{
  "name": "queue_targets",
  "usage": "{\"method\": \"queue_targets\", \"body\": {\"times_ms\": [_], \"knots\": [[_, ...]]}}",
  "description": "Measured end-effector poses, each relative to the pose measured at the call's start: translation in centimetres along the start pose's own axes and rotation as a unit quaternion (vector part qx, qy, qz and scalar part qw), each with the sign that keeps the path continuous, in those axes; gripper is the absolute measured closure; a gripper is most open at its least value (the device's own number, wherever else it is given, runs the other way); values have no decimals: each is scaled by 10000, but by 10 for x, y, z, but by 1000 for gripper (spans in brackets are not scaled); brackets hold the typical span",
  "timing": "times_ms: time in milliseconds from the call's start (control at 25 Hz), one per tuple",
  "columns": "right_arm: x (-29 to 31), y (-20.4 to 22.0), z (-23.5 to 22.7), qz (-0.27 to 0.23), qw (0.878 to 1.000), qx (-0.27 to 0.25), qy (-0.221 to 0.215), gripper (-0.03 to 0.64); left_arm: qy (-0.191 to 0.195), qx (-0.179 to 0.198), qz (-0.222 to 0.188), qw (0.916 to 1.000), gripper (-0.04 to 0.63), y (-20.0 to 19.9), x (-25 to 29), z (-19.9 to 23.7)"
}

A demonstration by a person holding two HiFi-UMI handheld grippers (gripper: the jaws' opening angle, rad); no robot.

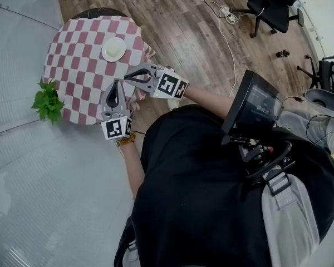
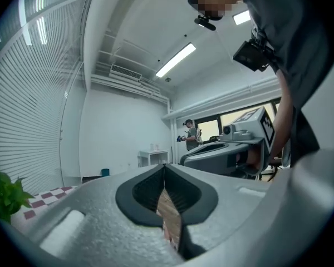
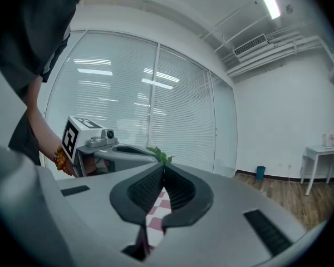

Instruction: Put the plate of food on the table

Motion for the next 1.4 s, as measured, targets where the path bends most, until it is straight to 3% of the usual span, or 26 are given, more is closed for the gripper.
{"method": "queue_targets", "body": {"times_ms": [240, 480, 640, 840, 1400], "knots": [[-6, 36, -4, 346, 9988, 243, 235, 606, -125, 44, 382, 9992, 589, 34, -5, -7], [-9, 65, -6, 814, 9963, 176, 215, 607, -25, -101, 577, 9983, 589, 59, -11, -14], [-18, 86, -8, 1099, 9927, 421, 257, 607, 33, -289, 735, 9969, 589, 74, -13, -20], [-31, 112, -17, 1532, 9851, 473, 625, 607, 29, -474, 1003, 9938, 589, 94, -10, -26], [-42, 133, -18, 1726, 9796, 703, 751, 607, -98, -573, 1155, 9916, 589, 103, -13, -26]]}}
Point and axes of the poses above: the fingertips, and each gripper's own axes: x forward along the fingers, z to its left, y out of its underside, the point moved 9 cm from there along -x, backward along the fingers, and after that the axes turned 3 degrees about x, right-handed, at the moved point
